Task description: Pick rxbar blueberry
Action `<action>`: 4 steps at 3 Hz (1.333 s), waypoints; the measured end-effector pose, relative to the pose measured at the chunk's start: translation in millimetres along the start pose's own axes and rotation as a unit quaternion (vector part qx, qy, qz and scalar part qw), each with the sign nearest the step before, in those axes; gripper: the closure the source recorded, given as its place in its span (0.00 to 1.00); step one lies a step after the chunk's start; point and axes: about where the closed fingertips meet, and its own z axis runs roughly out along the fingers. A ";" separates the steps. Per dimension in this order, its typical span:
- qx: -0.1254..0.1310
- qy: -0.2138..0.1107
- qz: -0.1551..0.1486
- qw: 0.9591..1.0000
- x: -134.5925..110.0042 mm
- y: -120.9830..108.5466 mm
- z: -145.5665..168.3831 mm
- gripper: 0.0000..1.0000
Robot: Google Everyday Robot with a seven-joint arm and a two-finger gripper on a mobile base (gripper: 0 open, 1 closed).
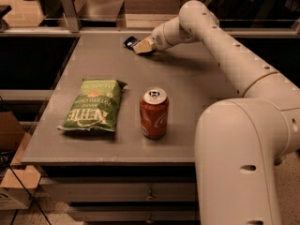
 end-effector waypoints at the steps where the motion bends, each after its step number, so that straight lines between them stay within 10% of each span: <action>1: 0.000 -0.016 -0.008 1.000 -11.0 1.6 -12.5 1.00; 4: -0.009 -0.088 -0.093 0.992 -107.0 19.9 -92.3 1.00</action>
Offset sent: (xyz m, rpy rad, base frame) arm -0.0230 -0.0063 0.1364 0.0948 -0.2095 0.1044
